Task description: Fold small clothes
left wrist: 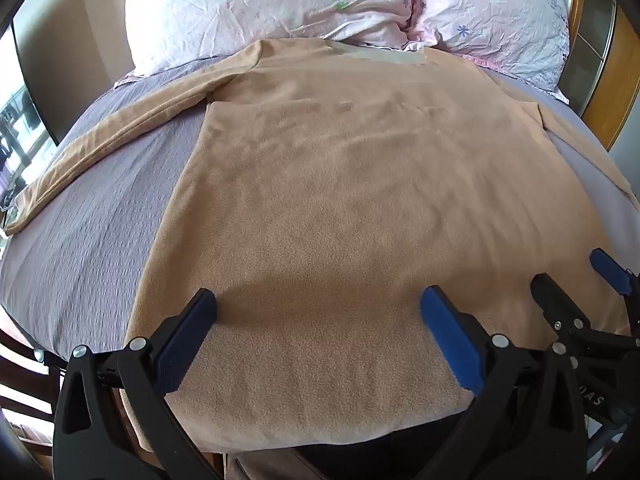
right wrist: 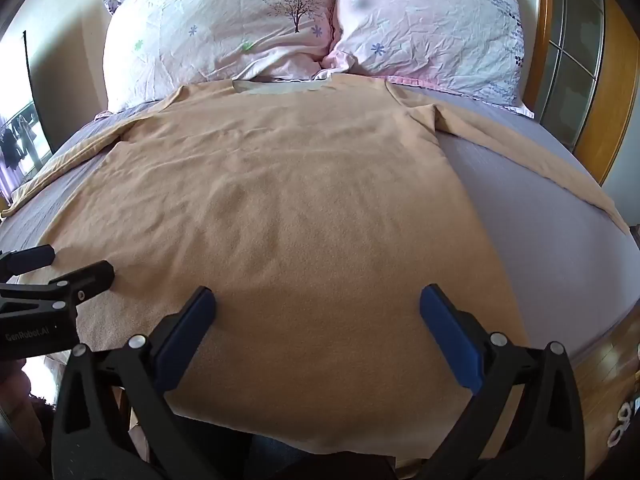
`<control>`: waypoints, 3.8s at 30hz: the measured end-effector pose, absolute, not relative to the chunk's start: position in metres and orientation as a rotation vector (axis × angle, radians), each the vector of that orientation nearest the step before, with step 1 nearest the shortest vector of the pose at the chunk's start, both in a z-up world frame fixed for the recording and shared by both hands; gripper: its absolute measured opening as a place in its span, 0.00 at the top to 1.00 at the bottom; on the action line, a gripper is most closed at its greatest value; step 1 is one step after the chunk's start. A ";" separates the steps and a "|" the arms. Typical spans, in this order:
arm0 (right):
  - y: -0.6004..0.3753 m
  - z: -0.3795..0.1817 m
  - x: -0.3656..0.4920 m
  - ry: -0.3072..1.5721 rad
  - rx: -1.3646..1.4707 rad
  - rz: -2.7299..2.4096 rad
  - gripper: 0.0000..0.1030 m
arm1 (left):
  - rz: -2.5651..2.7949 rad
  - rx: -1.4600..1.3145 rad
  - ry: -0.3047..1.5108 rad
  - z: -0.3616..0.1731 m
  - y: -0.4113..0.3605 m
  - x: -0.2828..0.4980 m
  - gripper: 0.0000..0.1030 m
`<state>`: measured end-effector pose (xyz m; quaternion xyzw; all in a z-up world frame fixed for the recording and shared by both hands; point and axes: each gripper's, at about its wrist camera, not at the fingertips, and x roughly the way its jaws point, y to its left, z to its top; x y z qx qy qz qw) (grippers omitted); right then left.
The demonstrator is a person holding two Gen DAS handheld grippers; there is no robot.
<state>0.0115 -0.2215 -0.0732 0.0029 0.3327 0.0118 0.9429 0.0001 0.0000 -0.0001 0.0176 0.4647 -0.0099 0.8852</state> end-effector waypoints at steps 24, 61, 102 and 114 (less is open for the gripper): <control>-0.222 -0.073 0.010 0.673 0.008 0.022 0.02 | -0.021 0.036 0.965 0.000 0.000 0.000 0.01; -0.223 -0.072 0.008 0.670 0.019 0.023 0.02 | -0.020 0.036 0.960 0.000 0.000 0.000 0.01; -0.271 -0.066 0.015 0.604 0.109 0.125 0.02 | -0.042 0.057 0.983 0.001 -0.001 0.004 0.01; -0.619 -0.060 0.050 0.547 1.071 -0.397 0.66 | -0.274 -0.198 0.717 0.029 0.040 0.015 0.01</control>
